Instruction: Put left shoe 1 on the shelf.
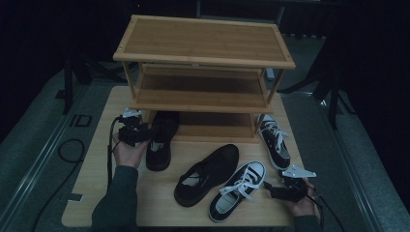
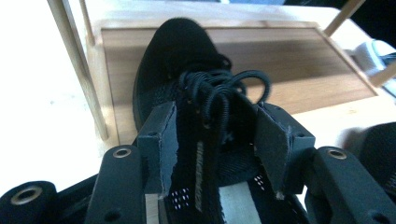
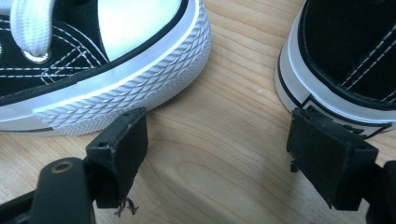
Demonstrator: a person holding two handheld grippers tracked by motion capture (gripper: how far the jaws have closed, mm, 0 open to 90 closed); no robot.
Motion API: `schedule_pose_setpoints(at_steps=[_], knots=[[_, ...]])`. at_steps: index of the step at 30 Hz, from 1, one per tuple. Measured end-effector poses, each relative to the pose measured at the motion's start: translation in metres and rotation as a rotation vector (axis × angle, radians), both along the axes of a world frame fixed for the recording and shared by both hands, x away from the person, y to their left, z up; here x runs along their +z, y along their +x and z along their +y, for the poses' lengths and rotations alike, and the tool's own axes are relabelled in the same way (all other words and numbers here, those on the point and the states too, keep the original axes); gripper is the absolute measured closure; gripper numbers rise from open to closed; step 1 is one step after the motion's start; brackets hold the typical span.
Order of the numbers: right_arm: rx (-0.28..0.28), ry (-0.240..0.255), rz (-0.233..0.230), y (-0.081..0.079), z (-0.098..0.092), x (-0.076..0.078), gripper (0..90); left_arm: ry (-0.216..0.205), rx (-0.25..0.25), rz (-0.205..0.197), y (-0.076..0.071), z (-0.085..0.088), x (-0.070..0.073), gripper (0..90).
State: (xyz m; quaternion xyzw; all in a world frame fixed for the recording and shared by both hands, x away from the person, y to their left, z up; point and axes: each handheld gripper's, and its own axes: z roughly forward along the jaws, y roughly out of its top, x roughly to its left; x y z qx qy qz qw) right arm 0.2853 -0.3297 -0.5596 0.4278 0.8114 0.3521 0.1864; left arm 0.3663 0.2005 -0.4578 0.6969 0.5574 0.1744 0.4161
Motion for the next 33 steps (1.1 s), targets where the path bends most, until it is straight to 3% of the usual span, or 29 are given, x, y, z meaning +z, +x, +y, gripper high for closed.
schedule_pose_setpoints(at_steps=[5, 12, 16, 20, 29, 33], knots=[[0.0, 0.0, 0.0, 0.0, 0.0, 0.0, 20.4, -0.008, -0.054, -0.041, -0.016, 0.007, 0.009, 52.9], [0.001, -0.001, -0.001, 0.0, 0.0, 0.0, 20.4, -0.008, -0.103, -0.063, -0.033, 0.017, 0.019, 66.6], [0.0, 0.0, 0.0, 0.0, 0.0, 0.0, 20.4, -0.006, -0.119, -0.056, -0.041, 0.019, 0.018, 72.4], [-0.001, 0.001, 0.0, 0.0, 0.0, 0.0, 20.4, -0.044, -0.13, -0.038, -0.05, 0.021, 0.014, 74.9], [0.0, 0.0, 0.0, 0.0, 0.0, 0.0, 20.4, 0.062, -0.127, -0.026, -0.067, 0.023, 0.005, 89.0], [0.0, 0.0, 0.0, 0.0, 0.0, 0.0, 20.4, 0.09, -0.123, -0.008, -0.073, 0.023, -0.002, 89.4]])
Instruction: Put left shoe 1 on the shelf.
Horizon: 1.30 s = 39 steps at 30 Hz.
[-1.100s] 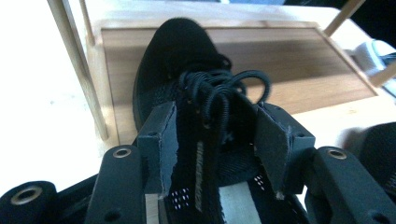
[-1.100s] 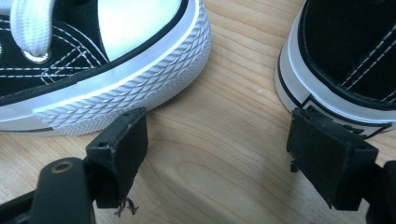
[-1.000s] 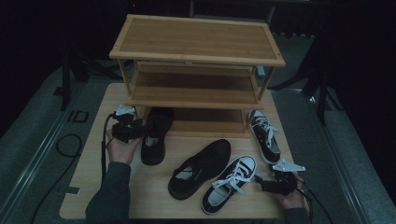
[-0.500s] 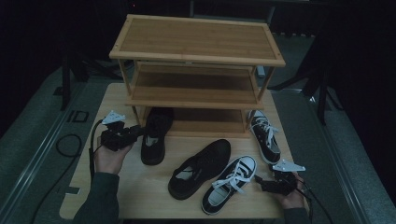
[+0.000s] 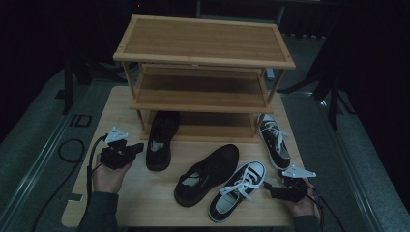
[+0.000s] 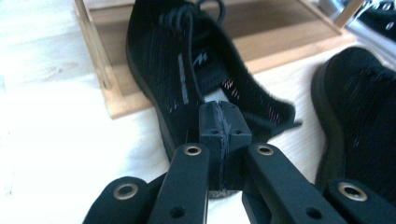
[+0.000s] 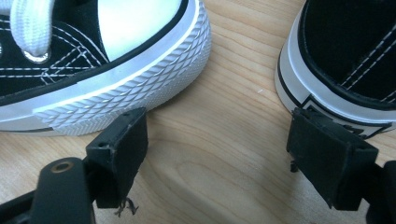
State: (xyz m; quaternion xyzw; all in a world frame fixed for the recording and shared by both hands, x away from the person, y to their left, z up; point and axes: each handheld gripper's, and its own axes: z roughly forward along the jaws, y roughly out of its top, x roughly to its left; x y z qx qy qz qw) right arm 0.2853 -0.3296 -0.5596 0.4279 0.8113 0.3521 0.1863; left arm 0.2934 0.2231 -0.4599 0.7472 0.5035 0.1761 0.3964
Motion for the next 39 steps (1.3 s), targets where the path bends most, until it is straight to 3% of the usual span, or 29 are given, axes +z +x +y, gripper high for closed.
schedule_pose_setpoints(at_steps=[15, 22, 39], knots=[[0.0, 0.0, 0.0, 0.0, 0.0, 0.0, 20.4, 0.068, -0.018, 0.081, -0.011, -0.011, -0.03, 88.5], [0.0, 0.0, 0.0, 0.0, 0.0, 0.0, 20.4, 0.073, -0.031, 0.123, -0.012, -0.017, -0.044, 88.3], [0.0, 0.0, 0.0, 0.0, 0.0, 0.0, 20.4, 0.147, -0.058, 0.228, -0.01, -0.034, -0.059, 87.4]])
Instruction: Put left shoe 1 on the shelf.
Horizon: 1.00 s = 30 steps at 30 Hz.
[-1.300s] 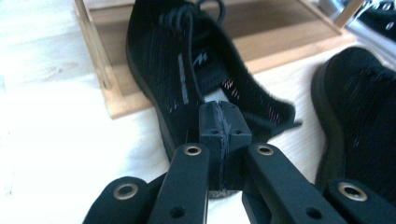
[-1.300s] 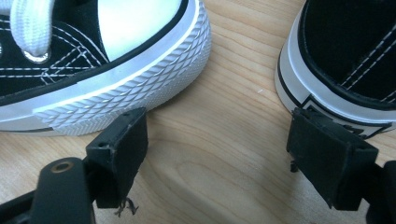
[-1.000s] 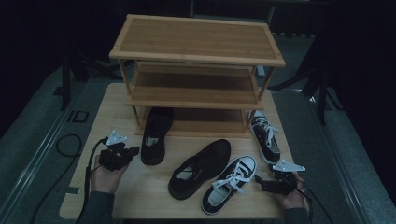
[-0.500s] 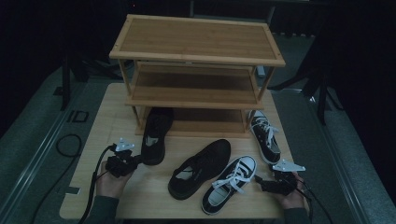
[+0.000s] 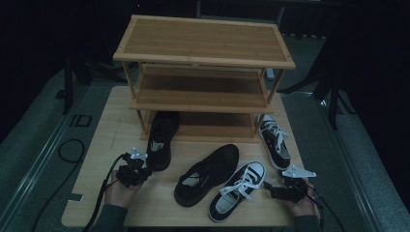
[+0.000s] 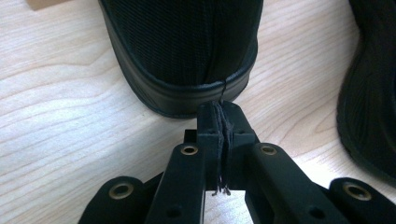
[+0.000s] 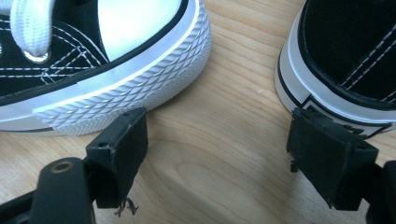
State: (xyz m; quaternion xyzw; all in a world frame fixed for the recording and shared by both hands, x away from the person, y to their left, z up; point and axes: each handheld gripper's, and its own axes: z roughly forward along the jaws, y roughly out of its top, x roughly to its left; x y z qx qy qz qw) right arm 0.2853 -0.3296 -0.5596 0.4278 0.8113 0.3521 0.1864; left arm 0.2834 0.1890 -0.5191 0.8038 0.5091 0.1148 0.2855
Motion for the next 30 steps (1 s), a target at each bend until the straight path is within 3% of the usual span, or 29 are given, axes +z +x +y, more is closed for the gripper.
schedule_pose_setpoints(at_steps=[12, 30], knots=[[0.0, 0.0, 0.0, 0.0, 0.0, 0.0, 20.4, 0.043, -0.015, 0.052, 0.007, -0.012, -0.011, 87.8], [-0.001, 0.003, 0.0, 0.0, 0.0, 0.0, 20.4, 0.07, -0.027, 0.083, 0.01, -0.019, -0.015, 87.5]])
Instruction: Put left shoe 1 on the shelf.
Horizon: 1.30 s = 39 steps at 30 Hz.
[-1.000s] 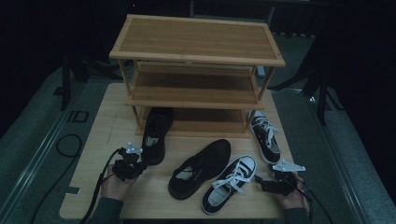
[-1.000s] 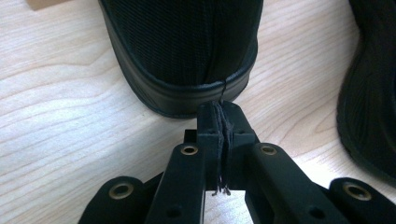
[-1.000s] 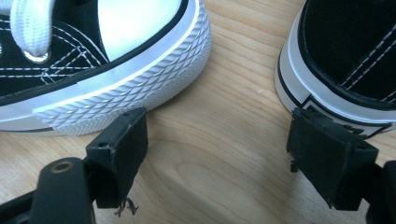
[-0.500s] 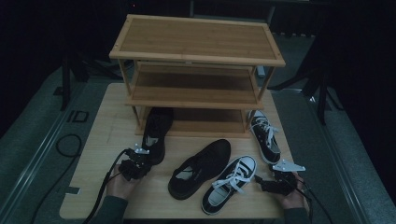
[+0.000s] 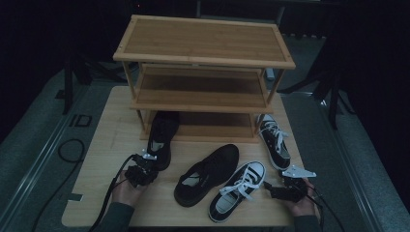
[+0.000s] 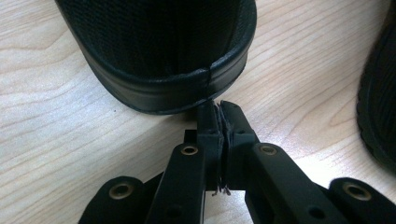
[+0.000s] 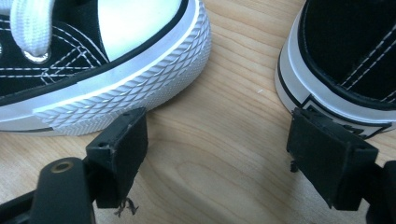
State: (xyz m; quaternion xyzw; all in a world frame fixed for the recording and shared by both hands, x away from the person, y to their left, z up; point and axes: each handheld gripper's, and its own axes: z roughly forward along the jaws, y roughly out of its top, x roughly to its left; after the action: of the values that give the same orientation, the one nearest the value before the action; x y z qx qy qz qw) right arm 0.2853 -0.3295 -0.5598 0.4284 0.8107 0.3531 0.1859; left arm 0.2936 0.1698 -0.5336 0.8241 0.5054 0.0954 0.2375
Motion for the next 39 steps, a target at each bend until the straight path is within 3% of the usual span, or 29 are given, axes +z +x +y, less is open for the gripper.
schedule_pose_setpoints(at_steps=[13, 19, 23, 26, 31, 34, 39], knots=[[0.0, 0.0, 0.0, 0.0, 0.0, 0.0, 20.4, -0.025, 0.008, -0.033, 0.006, -0.001, 0.009, 87.5], [0.0, -0.001, 0.0, 0.0, 0.0, 0.0, 20.4, -0.027, 0.012, -0.061, 0.016, -0.003, 0.016, 87.6], [0.0, 0.0, 0.0, 0.0, 0.0, 0.0, 20.4, -0.01, 0.015, -0.06, 0.024, -0.006, 0.015, 87.3], [0.0, 0.0, 0.0, 0.0, 0.0, 0.0, 20.4, -0.028, 0.015, -0.056, 0.028, -0.008, 0.014, 87.4], [0.0, -0.001, 0.0, 0.0, 0.0, 0.0, 20.4, -0.026, 0.012, -0.051, 0.027, -0.009, 0.013, 85.5], [0.0, -0.001, 0.0, 0.0, 0.0, 0.0, 20.4, -0.01, -0.003, -0.023, 0.027, -0.012, 0.006, 85.3], [0.0, 0.0, 0.0, 0.0, 0.0, 0.0, 20.4, 0.0, 0.003, -0.024, 0.029, -0.014, 0.003, 86.3]])
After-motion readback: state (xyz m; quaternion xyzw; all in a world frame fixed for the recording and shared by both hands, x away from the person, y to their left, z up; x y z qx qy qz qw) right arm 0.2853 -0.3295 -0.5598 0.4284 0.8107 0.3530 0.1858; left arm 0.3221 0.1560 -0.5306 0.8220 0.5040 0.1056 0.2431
